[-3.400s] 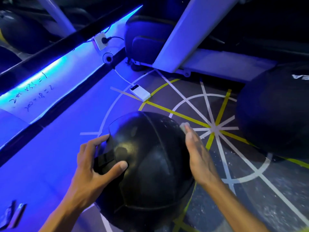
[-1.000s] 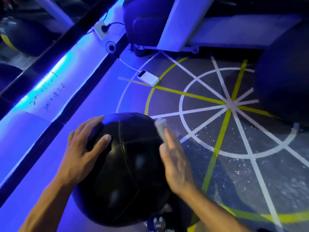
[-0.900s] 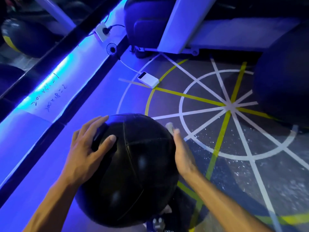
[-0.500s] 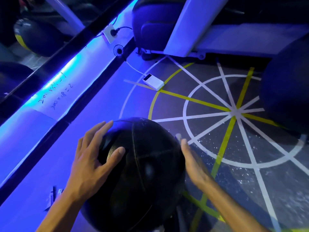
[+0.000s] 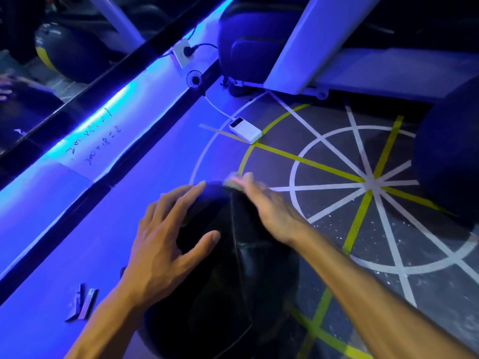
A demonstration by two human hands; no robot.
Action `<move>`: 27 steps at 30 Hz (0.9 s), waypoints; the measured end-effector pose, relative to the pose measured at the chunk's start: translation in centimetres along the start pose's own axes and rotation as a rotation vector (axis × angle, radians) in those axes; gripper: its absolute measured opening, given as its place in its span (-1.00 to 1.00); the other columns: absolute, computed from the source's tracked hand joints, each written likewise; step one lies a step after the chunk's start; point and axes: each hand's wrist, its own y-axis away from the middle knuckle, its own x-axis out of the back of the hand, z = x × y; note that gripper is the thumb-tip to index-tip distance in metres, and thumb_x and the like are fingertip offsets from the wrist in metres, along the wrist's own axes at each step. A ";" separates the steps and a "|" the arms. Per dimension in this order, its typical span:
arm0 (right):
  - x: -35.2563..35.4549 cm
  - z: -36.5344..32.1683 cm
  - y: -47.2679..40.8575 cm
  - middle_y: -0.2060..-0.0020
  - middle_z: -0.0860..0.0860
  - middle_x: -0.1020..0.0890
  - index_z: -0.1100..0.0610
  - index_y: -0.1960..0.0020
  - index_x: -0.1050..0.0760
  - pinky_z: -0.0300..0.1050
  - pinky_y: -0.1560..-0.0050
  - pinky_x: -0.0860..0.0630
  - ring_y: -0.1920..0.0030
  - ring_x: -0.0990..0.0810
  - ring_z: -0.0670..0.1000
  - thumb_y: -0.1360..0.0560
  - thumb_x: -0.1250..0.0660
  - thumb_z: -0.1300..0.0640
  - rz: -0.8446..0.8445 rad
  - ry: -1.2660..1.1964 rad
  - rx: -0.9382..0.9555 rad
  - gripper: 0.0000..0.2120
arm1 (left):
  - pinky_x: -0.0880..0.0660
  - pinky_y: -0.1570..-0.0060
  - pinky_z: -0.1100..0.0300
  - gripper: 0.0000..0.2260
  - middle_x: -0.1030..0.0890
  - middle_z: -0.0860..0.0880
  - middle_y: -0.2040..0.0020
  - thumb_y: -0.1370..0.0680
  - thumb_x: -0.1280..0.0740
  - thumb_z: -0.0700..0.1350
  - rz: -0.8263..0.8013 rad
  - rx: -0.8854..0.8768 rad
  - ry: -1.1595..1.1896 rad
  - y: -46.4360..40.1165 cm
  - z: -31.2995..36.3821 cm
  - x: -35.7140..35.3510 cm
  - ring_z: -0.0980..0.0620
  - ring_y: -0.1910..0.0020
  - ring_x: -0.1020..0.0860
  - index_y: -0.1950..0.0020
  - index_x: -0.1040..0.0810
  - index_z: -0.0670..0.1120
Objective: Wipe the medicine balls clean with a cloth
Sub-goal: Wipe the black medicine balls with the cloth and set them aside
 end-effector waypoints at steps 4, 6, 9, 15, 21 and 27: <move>-1.7 -1.9 0.8 -0.41 -0.25 -0.46 -0.11 -0.44 -0.49 -0.30 -0.51 -0.08 -0.43 -0.28 -0.37 -0.72 0.07 -0.12 -0.085 0.086 0.282 -0.54 | -0.39 -0.39 -0.18 -0.32 -0.31 0.28 -0.48 -0.49 -0.34 0.32 -0.003 0.006 0.051 -0.2 -0.1 -0.1 0.17 -0.47 -0.34 -0.58 -0.24 0.25; 0.0 -0.6 -1.2 -0.49 -0.28 -0.37 -0.29 -0.49 -0.39 -0.12 -0.57 -0.07 -0.53 -0.23 -0.23 -0.67 0.20 -0.32 -0.068 0.104 0.040 -0.45 | -0.40 -0.40 -0.19 -0.30 -0.29 0.28 -0.49 -0.49 -0.34 0.35 -0.005 0.021 0.056 -0.4 0.1 -0.1 0.16 -0.49 -0.32 -0.59 -0.21 0.25; 1.4 -0.5 -1.2 -0.47 -0.36 -0.34 -0.37 -0.47 -0.36 -0.35 -0.51 -0.07 -0.54 -0.22 -0.19 -0.60 0.25 -0.43 -0.061 0.026 -0.129 -0.39 | -0.38 -0.41 -0.17 -0.27 -0.27 0.30 -0.50 -0.48 -0.33 0.37 -0.011 0.015 0.021 -0.5 0.4 -0.2 0.16 -0.50 -0.31 -0.60 -0.19 0.26; -2.4 -1.0 4.9 -0.60 -0.21 -0.21 -0.05 -0.58 -0.31 -0.15 -0.61 0.10 -0.59 0.00 -0.28 -0.67 0.14 -0.28 -0.039 0.319 0.365 -0.39 | -0.41 -0.40 -0.20 -0.26 -0.28 0.25 -0.52 -0.46 -0.34 0.37 -0.004 0.010 0.052 -0.6 -0.4 -0.1 0.15 -0.51 -0.32 -0.60 -0.20 0.25; -0.4 5.4 4.9 -0.57 -0.34 -0.17 -0.19 -0.60 -0.16 0.05 -0.64 0.00 -0.57 -0.04 -0.33 -0.71 0.17 -0.21 0.273 -0.037 -0.002 -0.50 | -0.39 -0.43 -0.19 -0.23 -0.23 0.25 -0.52 -0.44 -0.34 0.43 -0.027 0.081 0.140 -3.8 -1.4 -0.2 0.13 -0.51 -0.33 -0.59 -0.15 0.33; -4.6 0.4 7.9 -0.63 -0.07 -0.16 0.08 -0.62 -0.20 -0.06 -0.62 0.09 -0.64 0.01 -0.07 -0.66 0.11 -0.29 0.200 0.448 0.407 -0.33 | -0.40 -0.42 -0.18 -0.29 -0.26 0.20 -0.51 -0.49 -0.28 0.38 -0.047 0.047 0.107 -5.7 -1.5 -0.6 0.12 -0.49 -0.36 -0.60 -0.16 0.30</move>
